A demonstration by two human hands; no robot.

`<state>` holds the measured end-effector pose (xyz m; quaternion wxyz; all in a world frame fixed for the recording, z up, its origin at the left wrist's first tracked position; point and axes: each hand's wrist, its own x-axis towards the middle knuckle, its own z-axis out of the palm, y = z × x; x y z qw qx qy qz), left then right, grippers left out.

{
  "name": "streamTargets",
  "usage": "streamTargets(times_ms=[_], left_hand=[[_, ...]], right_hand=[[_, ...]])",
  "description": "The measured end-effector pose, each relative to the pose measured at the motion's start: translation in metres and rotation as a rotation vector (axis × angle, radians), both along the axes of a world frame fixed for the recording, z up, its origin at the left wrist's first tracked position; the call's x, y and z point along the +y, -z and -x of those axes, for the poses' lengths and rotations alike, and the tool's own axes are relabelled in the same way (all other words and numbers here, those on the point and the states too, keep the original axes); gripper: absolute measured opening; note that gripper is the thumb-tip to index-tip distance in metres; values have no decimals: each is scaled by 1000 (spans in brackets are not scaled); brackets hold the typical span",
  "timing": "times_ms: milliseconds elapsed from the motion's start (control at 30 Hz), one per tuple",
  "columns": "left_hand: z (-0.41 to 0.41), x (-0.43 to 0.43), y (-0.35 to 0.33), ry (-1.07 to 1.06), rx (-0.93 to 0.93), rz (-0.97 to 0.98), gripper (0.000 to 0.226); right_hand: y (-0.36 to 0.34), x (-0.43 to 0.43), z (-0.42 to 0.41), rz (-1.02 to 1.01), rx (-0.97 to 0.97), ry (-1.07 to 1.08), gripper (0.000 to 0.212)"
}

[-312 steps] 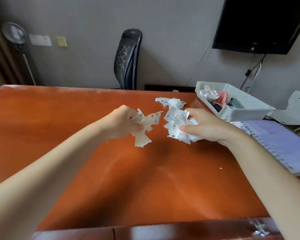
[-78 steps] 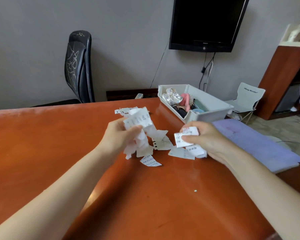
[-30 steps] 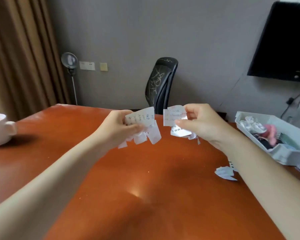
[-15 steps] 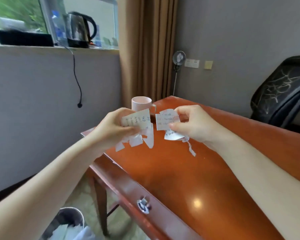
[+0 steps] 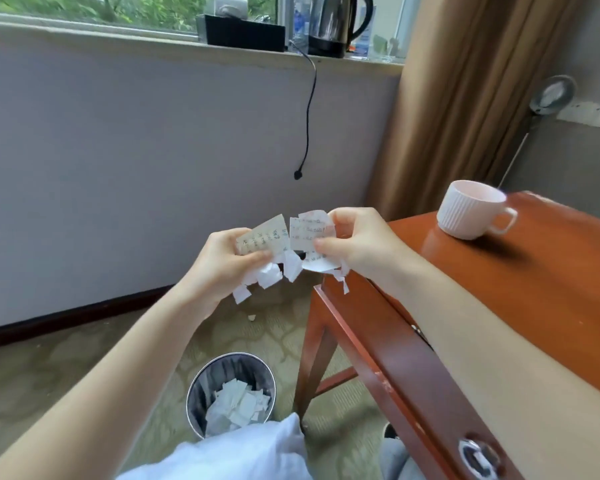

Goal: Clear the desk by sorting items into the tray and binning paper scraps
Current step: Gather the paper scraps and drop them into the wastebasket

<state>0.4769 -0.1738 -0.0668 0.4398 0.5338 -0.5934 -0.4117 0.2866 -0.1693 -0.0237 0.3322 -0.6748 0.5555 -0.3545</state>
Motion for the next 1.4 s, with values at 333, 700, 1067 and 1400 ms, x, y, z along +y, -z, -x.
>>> streamTargets(times_ms=[333, 700, 1067, 1400], left_hand=[[-80, -27, 87, -242, 93, -138, 15], [-88, -62, 248, -439, 219, -545, 15], [-86, -76, 362, -454, 63, -769, 16], [-83, -68, 390, -370, 60, -920, 29]], right_hand=[[83, -61, -93, -183, -69, -110, 6], [242, -102, -129, -513, 62, -20, 9], [376, -106, -132, -695, 274, 13, 33], [420, -102, -134, -837, 239, 60, 23]])
